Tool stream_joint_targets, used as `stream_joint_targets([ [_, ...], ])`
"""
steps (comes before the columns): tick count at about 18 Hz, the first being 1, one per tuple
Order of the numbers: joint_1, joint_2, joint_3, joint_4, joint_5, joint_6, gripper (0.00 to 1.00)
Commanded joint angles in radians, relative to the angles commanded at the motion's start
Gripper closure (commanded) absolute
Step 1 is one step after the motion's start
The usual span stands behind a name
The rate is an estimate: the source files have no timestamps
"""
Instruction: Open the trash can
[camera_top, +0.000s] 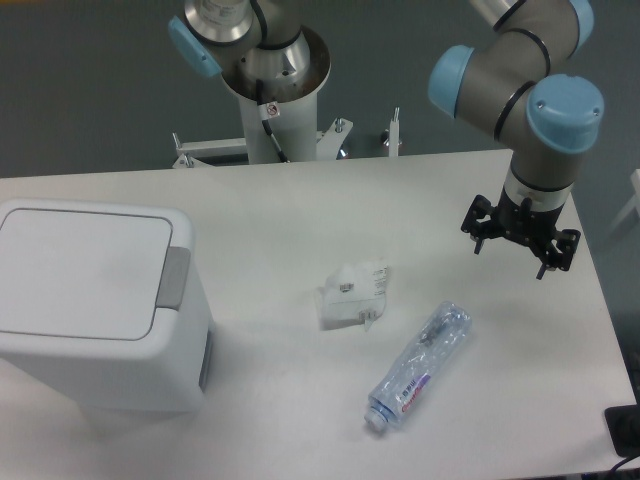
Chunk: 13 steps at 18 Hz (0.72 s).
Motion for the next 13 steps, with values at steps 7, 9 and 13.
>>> stream_joint_targets([
  [7, -0.002, 0.002, -0.008, 0.002, -0.005, 0.0, 0.0],
  [9, 0.0, 0.003, -0.011, -0.003, -0.012, -0.009, 0.0],
  [13, -0.002, 0.02, -0.02, 0.017, -0.067, -0.15, 0.0],
])
